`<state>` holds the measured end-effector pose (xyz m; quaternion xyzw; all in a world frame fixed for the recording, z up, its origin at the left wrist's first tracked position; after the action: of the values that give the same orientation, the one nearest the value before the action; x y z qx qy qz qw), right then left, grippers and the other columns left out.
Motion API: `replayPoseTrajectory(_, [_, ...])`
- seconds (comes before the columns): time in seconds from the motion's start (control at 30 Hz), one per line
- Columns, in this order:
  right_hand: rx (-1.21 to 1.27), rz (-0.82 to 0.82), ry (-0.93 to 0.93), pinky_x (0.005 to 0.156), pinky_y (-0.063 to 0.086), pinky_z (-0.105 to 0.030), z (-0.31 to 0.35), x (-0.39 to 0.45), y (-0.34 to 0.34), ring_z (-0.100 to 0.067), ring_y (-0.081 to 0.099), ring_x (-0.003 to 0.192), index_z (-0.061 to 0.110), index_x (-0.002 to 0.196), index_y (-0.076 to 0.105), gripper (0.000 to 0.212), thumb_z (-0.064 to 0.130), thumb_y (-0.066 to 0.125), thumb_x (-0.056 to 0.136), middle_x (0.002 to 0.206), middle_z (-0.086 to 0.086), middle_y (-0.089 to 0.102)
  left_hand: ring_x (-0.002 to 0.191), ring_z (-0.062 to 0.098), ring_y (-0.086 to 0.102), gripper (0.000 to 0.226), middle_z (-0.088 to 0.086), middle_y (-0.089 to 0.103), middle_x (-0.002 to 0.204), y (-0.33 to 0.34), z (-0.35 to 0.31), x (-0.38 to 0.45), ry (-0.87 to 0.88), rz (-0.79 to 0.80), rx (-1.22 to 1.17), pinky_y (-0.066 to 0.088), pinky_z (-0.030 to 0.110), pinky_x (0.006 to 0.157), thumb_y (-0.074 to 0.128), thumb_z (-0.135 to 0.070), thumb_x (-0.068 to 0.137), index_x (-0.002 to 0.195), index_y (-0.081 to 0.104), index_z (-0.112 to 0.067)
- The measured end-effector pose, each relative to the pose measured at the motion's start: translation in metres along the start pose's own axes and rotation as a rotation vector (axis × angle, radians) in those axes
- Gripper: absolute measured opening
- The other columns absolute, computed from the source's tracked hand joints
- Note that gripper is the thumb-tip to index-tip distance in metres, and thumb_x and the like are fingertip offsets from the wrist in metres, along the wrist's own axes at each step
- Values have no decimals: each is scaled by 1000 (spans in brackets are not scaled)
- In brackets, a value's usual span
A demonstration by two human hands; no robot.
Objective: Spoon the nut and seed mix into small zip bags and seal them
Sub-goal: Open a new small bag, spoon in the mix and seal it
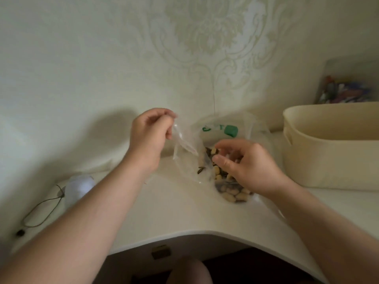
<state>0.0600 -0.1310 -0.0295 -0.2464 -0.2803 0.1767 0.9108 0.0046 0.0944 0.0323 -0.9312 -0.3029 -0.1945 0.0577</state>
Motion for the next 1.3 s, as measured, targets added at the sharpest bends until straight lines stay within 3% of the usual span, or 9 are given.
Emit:
replayPoseTrajectory(0.13, [356, 9, 67, 84, 61, -32, -1, 2, -2, -18, 75, 93, 26, 133, 66, 49, 39, 82, 88, 103, 4, 79, 54, 22, 45, 12, 6, 50, 56, 53, 19, -13, -63, 158, -37, 39, 31, 58, 75, -28, 72, 66, 68, -20])
replayPoseTrajectory(0.2, [469, -84, 161, 84, 63, -31, -4, 5, -6, -20, 77, 92, 24, 122, 69, 31, 23, 79, 93, 98, -2, 80, 60, 23, 48, 19, 9, 51, 60, 68, 25, -13, -69, 188, -54, 40, 37, 64, 74, -34, 68, 66, 65, -17])
replayPoseTrajectory(0.43, [704, -117, 407, 91, 61, -41, -27, 15, -23, -31, 73, 101, 18, 95, 73, 4, 19, 71, 98, 104, -16, 76, 65, 28, 63, 19, 15, 68, 72, 87, 48, -1, -124, 289, -203, 54, 39, 63, 61, 3, 94, 85, 51, -10])
replayPoseTrajectory(0.53, [809, -58, 401, 83, 60, -37, -28, 17, -23, -27, 72, 97, 20, 93, 72, 26, -3, 61, 95, 97, -12, 73, 66, 25, 67, 22, 9, 69, 75, 86, 56, -1, -147, 284, -270, 59, 38, 63, 57, 9, 97, 103, 51, -12])
replayPoseTrajectory(0.6, [810, -35, 382, 89, 62, -44, -27, 16, -21, -27, 71, 95, 21, 89, 73, 36, -10, 56, 94, 93, -11, 72, 69, 22, 70, 23, 3, 69, 74, 82, 60, -1, -148, 289, -265, 62, 40, 68, 56, 9, 99, 104, 55, -13])
replayPoseTrajectory(0.7, [792, -29, 384, 100, 56, -53, -26, 15, -17, -24, 68, 88, 15, 94, 71, 18, -1, 63, 98, 89, -10, 71, 74, 24, 73, 23, 14, 64, 87, 77, 65, -5, -124, 334, -209, 61, 40, 71, 57, 9, 99, 96, 61, -13])
replayPoseTrajectory(0.93, [803, -27, 345, 86, 60, -36, -20, 12, -21, -17, 66, 85, 15, 101, 72, 15, 24, 72, 89, 86, -4, 70, 75, 20, 74, 24, 16, 60, 97, 74, 60, -13, -153, 350, -210, 62, 32, 71, 57, 15, 96, 88, 58, -8])
replayPoseTrajectory(1.17, [706, -160, 411, 73, 59, -30, -21, 12, -20, -19, 64, 75, 12, 87, 73, 19, 0, 64, 97, 76, -9, 66, 76, 29, 73, 35, 13, 67, 78, 74, 61, -17, -202, 466, -202, 63, 39, 74, 61, 16, 91, 76, 66, -15])
replayPoseTrajectory(1.3, [710, -202, 431, 75, 58, -32, -21, 12, -22, -21, 60, 74, 14, 75, 70, 25, 8, 66, 99, 74, -8, 64, 89, 1, 61, 10, -3, 63, 100, 66, 59, -12, 57, 340, 133, 50, 22, 85, 70, -23, 82, 88, 68, -30])
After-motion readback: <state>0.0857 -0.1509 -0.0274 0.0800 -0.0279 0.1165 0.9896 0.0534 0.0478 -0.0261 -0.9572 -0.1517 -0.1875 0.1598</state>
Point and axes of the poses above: each hand's wrist, its own x-axis towards the middle knuckle, its own y-axis out of the palm, z = x × y, the point moved 2 cm from there along x, towards the middle knuckle
